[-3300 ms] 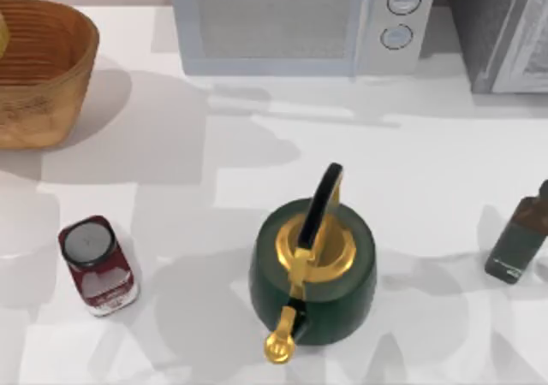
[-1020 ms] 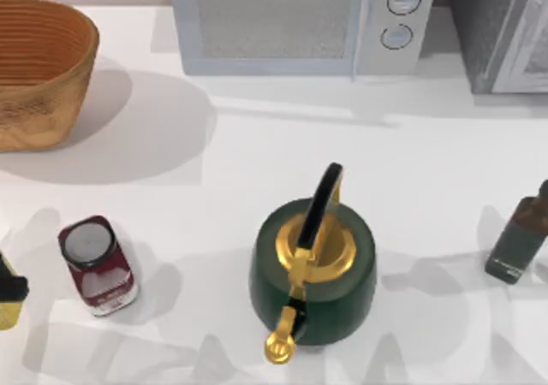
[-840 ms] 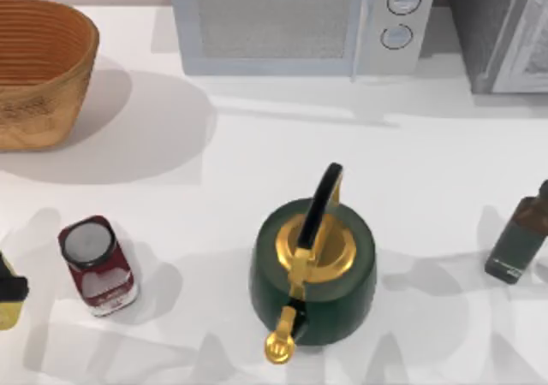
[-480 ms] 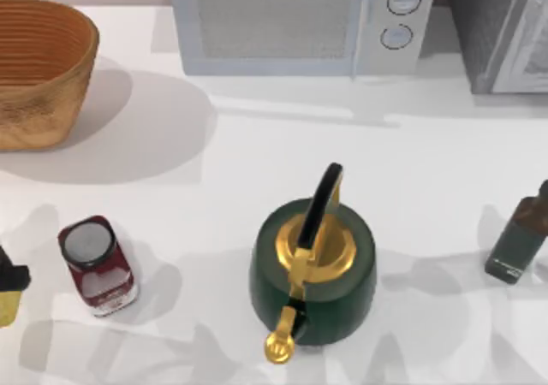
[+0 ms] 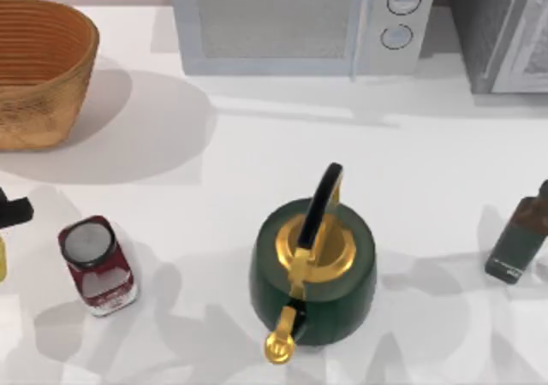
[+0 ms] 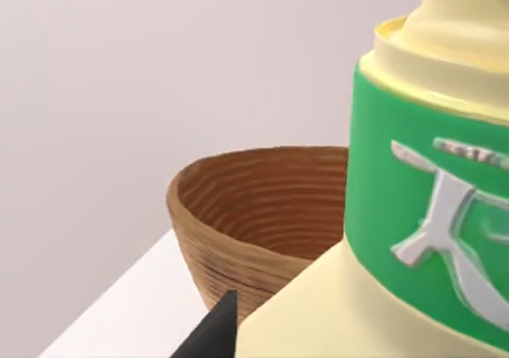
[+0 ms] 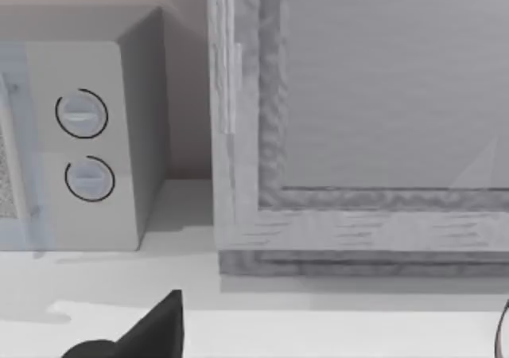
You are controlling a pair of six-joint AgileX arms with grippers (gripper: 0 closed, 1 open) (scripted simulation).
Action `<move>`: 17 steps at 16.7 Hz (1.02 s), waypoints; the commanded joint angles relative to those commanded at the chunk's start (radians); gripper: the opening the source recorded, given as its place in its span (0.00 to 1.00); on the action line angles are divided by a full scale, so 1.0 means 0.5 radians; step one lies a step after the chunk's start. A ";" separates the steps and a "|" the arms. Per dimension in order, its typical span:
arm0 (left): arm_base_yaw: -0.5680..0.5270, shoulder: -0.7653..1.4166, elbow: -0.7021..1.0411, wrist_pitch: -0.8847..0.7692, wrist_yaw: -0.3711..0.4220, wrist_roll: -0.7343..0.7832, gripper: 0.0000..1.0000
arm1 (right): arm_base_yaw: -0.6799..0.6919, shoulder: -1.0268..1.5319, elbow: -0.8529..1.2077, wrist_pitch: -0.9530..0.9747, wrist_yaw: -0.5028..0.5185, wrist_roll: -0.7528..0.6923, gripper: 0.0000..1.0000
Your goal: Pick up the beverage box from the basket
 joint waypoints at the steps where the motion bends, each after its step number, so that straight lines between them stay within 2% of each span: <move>1: -0.073 0.118 0.022 0.107 -0.149 0.008 0.00 | 0.000 0.000 0.000 0.000 0.000 0.000 1.00; 5: -0.334 0.541 0.097 0.484 -0.680 0.035 0.00 | 0.000 0.000 0.000 0.000 0.000 0.000 1.00; 8: -0.471 0.766 0.131 0.678 -0.952 0.047 0.00 | 0.000 0.000 0.000 0.000 0.000 0.000 1.00; 11: -0.534 0.869 0.146 0.767 -1.070 0.052 0.00 | 0.000 0.000 0.000 0.000 0.000 0.000 1.00; 17: -0.527 0.874 0.136 0.769 -1.070 0.055 0.00 | 0.000 0.000 0.000 0.000 0.000 0.000 1.00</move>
